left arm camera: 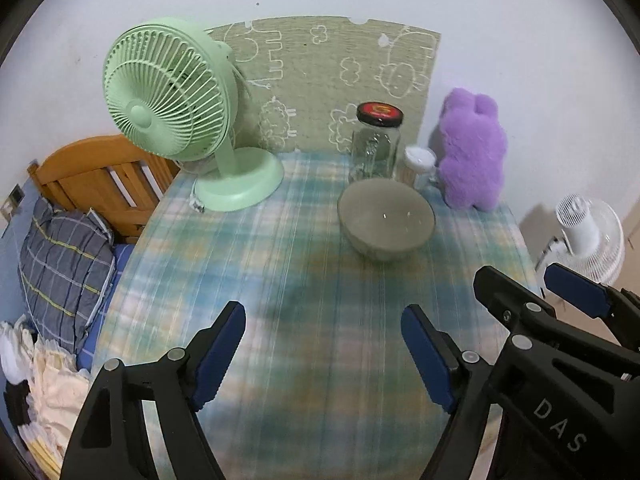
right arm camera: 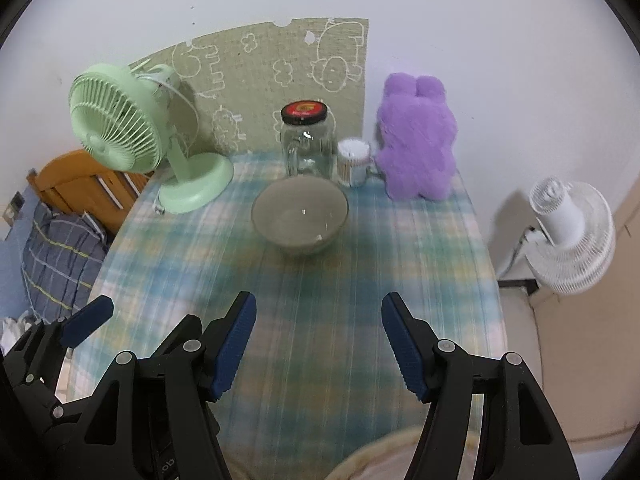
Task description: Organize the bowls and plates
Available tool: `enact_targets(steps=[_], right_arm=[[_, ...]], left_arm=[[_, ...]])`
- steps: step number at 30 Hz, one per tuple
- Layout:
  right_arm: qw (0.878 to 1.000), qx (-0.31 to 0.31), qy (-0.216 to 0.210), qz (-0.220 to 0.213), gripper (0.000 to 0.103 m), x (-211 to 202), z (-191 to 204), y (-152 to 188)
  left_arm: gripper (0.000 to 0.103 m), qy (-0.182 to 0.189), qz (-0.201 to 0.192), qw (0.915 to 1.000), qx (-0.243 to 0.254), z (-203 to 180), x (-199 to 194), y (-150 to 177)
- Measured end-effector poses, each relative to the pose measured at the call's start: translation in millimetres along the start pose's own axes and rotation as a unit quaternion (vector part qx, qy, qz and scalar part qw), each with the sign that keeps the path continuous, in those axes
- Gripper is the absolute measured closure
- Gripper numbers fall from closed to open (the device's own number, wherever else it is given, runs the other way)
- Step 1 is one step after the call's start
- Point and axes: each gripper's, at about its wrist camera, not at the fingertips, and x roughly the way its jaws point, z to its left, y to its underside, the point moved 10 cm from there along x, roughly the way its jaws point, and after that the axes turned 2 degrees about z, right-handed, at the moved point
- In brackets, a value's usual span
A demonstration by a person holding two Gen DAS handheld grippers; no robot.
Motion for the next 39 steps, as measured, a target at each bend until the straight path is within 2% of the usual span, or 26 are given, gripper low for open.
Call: enact_targets(steps=[4,10,20,24,30,36,39], right_arm=[[1.0,-0.011,-0.01,-0.009,0.034,18,-9,-29],[1.0,-0.01,-0.012,-0.011,0.034,52,-14,-63],[1.0,0.0,-0.019,0.008,0.035,120,-19,-89],[1.0,0.003,-0.021,0.022,0.042,150,-18,-92],[0.999,0.009,-0.02,0.039,0.052,181,-19,-92],[0.998,0.011,-0.024,0.059,0.072,206,-18,-86],[0.998,0.012,-0.018,0.061,0.078,213,-21,-86]], left_arm=[[0.024,-0.017,-0.009,0.9998,-0.012,-7,16,-24],[0.028,-0.015,0.0,0.9995,-0.029,-14,52,-48],[0.042,-0.027,0.021,0.9991,-0.025,-21,121,-66],[0.044,-0.027,0.035,0.9987,-0.025,-21,147,-69],[0.055,-0.029,0.055,0.9978,-0.025,-22,178,-67],[0.073,-0.035,0.073,0.9965,-0.024,-20,197,-59],[0.082,-0.026,0.081,0.9961,-0.022,-24,202,-57]])
